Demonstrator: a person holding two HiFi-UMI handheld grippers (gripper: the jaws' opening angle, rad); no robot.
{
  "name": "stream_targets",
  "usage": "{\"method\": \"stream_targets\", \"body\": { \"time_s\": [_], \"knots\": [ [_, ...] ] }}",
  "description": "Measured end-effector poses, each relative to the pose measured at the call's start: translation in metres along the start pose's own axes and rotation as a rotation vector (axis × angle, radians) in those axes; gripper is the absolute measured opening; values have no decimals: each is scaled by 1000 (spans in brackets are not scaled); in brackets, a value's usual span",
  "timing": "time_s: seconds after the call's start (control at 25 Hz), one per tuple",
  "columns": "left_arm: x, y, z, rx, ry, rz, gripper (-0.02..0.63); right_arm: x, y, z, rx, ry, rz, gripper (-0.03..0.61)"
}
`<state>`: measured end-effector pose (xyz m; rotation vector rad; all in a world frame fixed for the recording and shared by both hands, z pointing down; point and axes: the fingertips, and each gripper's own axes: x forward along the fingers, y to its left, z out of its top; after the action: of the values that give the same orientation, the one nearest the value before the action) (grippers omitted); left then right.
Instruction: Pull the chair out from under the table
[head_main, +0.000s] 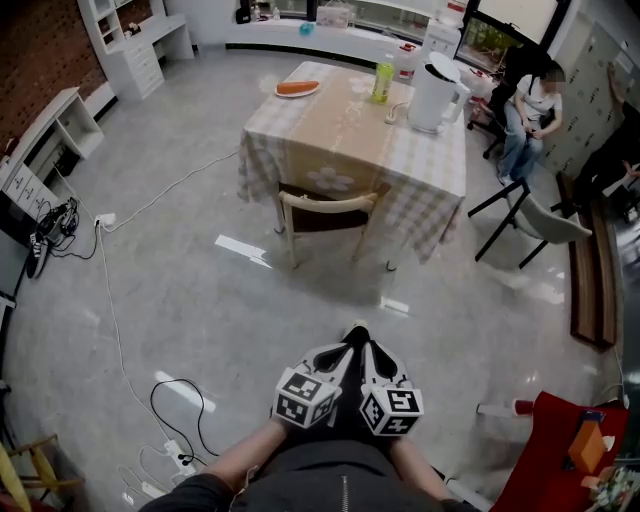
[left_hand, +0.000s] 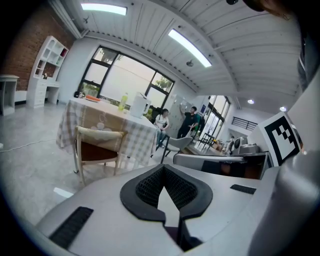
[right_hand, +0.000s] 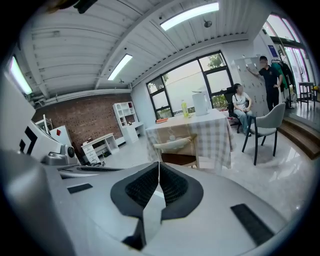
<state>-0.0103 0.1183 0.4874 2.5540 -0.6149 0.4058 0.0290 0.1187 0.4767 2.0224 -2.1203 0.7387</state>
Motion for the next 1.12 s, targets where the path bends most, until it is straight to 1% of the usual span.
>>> {"method": "stream_targets", "body": {
  "time_s": [0.12,0.2,0.32,0.48,0.64,0.76,1.12],
  "knots": [
    [10,8,5,-14,-6,17,9,11,-4,9,11,-2,27,12],
    [20,12,10,-9,-7,17,9,21,-11,13,13,-3,34,12],
    [35,23,21,3,-3,27,9,38,-20,20,24,-1,37,12],
    [51,41,39,-4,-10,39,9,61,-30,30,12,14,51,12],
    [71,58,55,-6,-3,46,9,90,-46,50,34,11,48,12],
    [82,72,68,-18,-1,45,9,111,-53,62,28,15,49,12],
    [117,111,99,-41,8,72,9,167,-69,94,21,33,90,12]
  ]
}}
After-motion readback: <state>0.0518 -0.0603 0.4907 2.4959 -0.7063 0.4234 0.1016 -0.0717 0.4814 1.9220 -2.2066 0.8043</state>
